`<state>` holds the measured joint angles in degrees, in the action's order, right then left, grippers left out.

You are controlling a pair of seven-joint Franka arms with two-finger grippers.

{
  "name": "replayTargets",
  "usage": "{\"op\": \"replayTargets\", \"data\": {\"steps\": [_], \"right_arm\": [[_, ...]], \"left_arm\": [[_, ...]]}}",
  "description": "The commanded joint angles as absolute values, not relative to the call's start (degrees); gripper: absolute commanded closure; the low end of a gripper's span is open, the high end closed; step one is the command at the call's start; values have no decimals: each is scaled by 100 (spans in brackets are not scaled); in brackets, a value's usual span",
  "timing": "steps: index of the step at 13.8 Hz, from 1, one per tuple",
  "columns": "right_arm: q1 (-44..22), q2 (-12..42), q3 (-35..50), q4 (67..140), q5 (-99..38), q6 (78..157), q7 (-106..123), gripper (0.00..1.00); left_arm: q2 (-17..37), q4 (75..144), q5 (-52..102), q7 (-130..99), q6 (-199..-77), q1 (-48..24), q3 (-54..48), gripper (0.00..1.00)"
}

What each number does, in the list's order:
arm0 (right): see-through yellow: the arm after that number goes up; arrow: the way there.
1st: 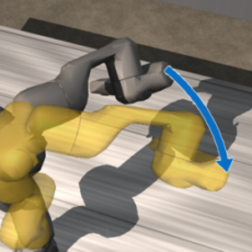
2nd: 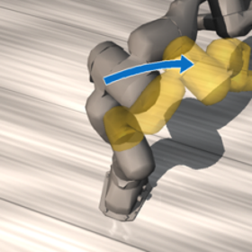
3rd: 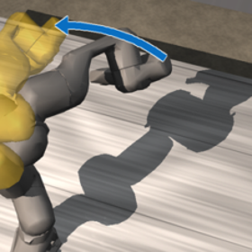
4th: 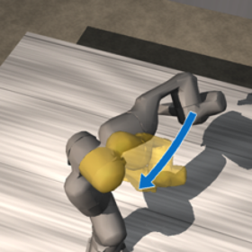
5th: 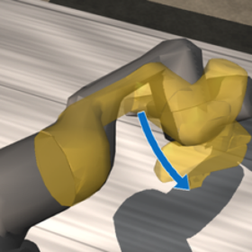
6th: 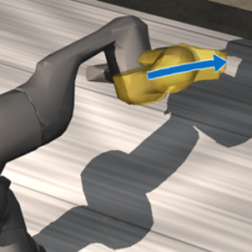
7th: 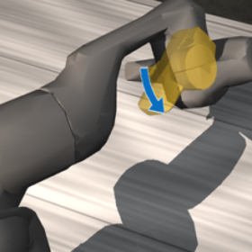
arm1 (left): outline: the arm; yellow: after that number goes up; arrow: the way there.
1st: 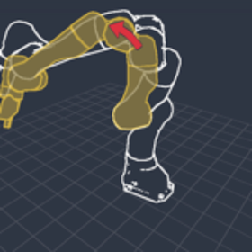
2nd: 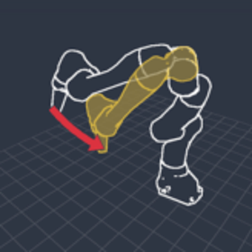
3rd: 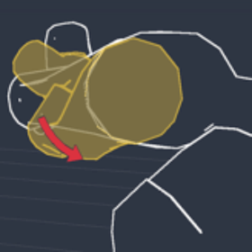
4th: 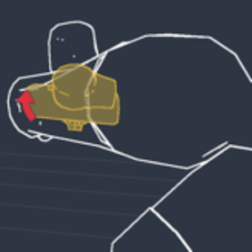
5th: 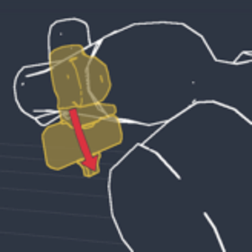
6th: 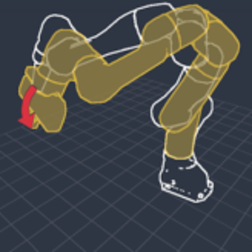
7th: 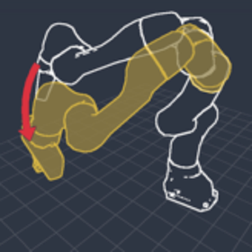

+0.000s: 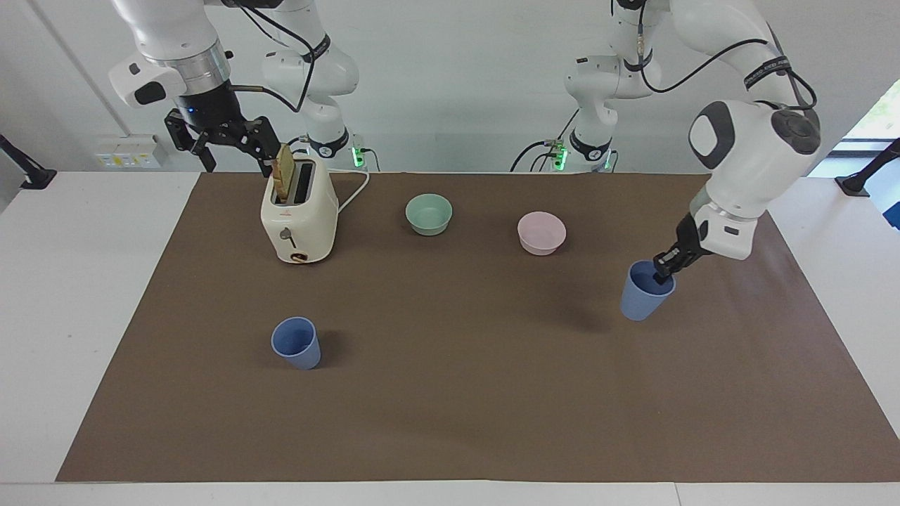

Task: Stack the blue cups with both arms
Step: 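Lift the blue cup with the left gripper and carry it toward the table center, then lower the blue cup onto the table and open the left gripper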

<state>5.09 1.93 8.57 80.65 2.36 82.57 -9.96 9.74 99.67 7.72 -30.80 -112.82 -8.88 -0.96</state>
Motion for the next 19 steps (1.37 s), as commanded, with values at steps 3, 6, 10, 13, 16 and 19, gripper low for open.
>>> {"op": "replayTargets", "data": {"steps": [3, 6, 10, 13, 16, 19], "right_arm": [[677, -53, 870, 8385, 123, 8271, -773, 0], [677, -44, 870, 8385, 123, 8297, -773, 0], [677, -53, 870, 8385, 123, 8279, -177, 0], [686, -53, 844, 8385, 149, 8297, -202, 0], [677, -44, 844, 8385, 184, 8332, -246, 0], [677, -35, 853, 8385, 193, 8445, -307, 0]], "left_arm": [[1274, 9668, 747, -4436, -11468, -1923, 18, 100], [1511, 9677, 756, -5140, -11794, -2529, 9, 100], [1801, 9782, 809, -5396, -12268, -2996, 9, 100], [1811, 9984, 809, -5379, -12541, -3032, -9, 100], [1977, 10028, 809, -5370, -12621, -3191, -9, 100], [1969, 10116, 809, -5344, -12665, -3199, -9, 100]]}}
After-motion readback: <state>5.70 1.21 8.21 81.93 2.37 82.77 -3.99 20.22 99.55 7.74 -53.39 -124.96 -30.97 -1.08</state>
